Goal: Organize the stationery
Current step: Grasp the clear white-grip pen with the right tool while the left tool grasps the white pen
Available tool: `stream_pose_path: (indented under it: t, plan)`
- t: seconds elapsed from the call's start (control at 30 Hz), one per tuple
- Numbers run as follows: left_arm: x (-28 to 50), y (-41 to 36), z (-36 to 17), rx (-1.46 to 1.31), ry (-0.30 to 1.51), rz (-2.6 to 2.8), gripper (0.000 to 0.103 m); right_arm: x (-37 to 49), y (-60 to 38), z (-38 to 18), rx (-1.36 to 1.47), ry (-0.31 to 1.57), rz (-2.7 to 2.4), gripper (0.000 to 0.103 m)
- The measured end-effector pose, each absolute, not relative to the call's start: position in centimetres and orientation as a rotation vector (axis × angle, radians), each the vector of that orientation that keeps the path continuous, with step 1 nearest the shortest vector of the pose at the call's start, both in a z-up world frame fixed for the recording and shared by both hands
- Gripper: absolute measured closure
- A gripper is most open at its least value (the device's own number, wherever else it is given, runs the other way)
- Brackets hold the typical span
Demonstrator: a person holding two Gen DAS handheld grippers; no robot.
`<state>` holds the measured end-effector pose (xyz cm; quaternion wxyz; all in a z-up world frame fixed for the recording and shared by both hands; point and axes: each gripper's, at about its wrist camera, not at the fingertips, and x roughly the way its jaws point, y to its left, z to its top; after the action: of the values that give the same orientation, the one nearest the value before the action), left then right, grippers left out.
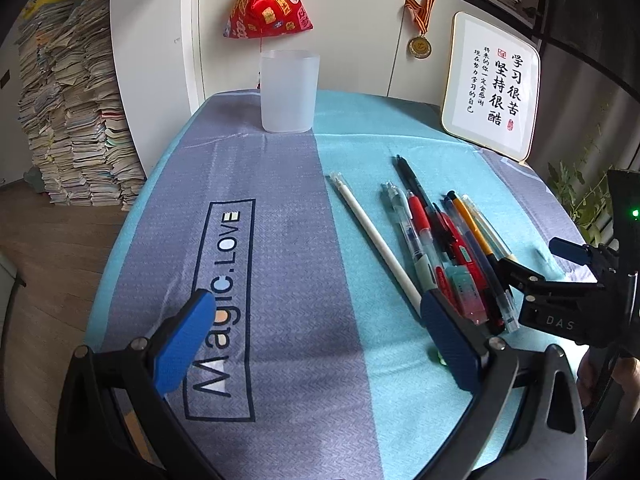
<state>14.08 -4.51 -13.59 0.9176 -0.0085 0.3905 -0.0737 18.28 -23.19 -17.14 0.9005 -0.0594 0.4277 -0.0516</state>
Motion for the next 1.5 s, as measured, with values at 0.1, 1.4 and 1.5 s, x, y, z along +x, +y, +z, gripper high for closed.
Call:
stream_pose_path:
  t: [0.1, 1.4, 1.5]
  plan:
    - [14.1, -4.5, -13.6, -0.016, 0.804, -0.154, 0.001, 18.2, -23.5, -17.1, -0.06, 0.886, -0.044, 0.028]
    - [20.4, -7.7, -15.7, -0.091, 0.96, 0.043, 0.001, 14.1, -23.2, -17.0, 0.057, 0.824, -0.018, 0.092]
    - [20.8, -8.2, -16.1, -0.05, 0.937, 0.108, 0.001, 14.0, -23.2, -17.0, 0.064, 0.82, -0.015, 0.092]
